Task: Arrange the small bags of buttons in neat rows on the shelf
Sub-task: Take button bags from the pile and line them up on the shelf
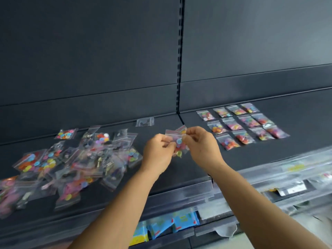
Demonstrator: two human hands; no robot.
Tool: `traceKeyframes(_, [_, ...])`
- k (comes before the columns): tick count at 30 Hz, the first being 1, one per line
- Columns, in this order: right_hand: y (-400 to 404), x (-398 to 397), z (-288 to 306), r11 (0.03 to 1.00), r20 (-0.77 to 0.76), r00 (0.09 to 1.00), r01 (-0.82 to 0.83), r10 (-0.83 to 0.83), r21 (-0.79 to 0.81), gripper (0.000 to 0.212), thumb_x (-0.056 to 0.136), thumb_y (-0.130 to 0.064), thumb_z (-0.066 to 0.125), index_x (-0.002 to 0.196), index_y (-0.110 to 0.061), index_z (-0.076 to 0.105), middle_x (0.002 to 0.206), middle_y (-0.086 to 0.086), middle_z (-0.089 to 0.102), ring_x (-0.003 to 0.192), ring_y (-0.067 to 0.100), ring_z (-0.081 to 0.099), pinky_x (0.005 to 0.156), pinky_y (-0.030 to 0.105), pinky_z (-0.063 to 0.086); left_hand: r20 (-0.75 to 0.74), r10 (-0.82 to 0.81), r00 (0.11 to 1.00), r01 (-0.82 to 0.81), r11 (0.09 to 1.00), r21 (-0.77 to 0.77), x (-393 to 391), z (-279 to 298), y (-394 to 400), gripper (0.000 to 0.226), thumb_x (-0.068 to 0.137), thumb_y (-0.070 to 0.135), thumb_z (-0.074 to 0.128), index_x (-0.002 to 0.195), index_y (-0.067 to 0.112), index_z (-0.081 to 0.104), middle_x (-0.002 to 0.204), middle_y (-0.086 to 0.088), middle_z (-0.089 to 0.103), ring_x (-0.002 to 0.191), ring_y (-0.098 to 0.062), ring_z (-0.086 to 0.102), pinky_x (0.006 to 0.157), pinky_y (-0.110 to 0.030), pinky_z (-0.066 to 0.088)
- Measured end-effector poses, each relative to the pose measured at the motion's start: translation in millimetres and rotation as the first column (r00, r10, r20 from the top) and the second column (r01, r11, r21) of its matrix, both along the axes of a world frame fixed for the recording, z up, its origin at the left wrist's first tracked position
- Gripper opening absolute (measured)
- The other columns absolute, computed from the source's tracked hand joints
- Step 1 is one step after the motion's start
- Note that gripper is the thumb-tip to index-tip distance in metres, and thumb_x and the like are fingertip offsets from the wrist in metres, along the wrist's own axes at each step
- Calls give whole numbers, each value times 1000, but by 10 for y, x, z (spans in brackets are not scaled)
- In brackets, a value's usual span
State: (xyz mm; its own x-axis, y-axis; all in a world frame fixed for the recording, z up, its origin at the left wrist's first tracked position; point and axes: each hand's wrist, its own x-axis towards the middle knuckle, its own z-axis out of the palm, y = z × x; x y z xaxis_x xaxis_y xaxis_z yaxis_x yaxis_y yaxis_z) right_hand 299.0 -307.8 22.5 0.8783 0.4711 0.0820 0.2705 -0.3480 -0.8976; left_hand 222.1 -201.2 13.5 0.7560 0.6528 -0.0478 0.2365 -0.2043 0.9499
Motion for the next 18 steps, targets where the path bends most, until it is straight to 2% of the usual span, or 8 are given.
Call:
traceKeyframes(3, [-414,247,3,999,21,999,28,-28,-45,12,93,-24,48,93,-21,60,76,-3,68,49,2,44,47,16,32,11,-15,1000,14,1000,28,277,9,-393,10,89,14,60,81,17,63,75,1,69,59,-9,62,62,-27,52])
traceKeyframes(6, [-770,455,-12,994,44,996,81,-78,-68,12,92,-22,50,88,-22,61,69,-5,63,52,5,47,45,13,33,-16,-48,999,49,998,47,506,4,-715,11,88,16,61,78,17,65,73,3,68,69,-17,64,68,-32,53])
traceKeyframes(9, [-1062,647,-50,985,37,987,160,-158,-62,9,89,-15,55,90,-22,61,72,-7,63,63,8,55,50,11,38,-30,-89,996,90,995,36,699,-20,-953,5,87,17,64,83,16,61,77,-1,67,75,-24,67,72,-38,56])
traceKeyframes(11, [-1209,748,-81,977,19,979,203,-202,-63,11,88,-13,57,94,-22,59,82,-4,66,73,13,61,56,16,41,-41,-117,992,119,992,50,786,-36,-1064,9,88,18,64,88,19,55,78,-2,67,74,-22,67,66,-33,53])
traceKeyframes(13, [-1326,827,-104,965,2,969,247,-248,-93,16,88,-14,55,100,-24,55,89,-2,65,76,15,60,56,21,41,-55,-145,988,149,985,80,851,-44,-1162,18,89,18,62,102,21,49,76,-1,66,68,-14,66,59,-26,48])
traceKeyframes(16, [-1473,904,-136,949,8,960,277,-279,-150,21,90,-13,50,108,-24,50,81,-4,63,66,12,56,49,23,38,-60,-190,980,197,972,131,893,-67,-1295,39,90,13,60,121,28,41,68,1,59,58,-11,59,47,-17,42])
traceKeyframes(18, [-1557,938,-153,942,25,958,284,-284,-178,18,91,-13,49,106,-23,49,75,-4,61,60,11,54,47,23,37,-89,-219,972,231,956,178,919,-78,-1371,44,91,10,57,124,33,39,67,1,56,53,-11,52,41,-16,39])
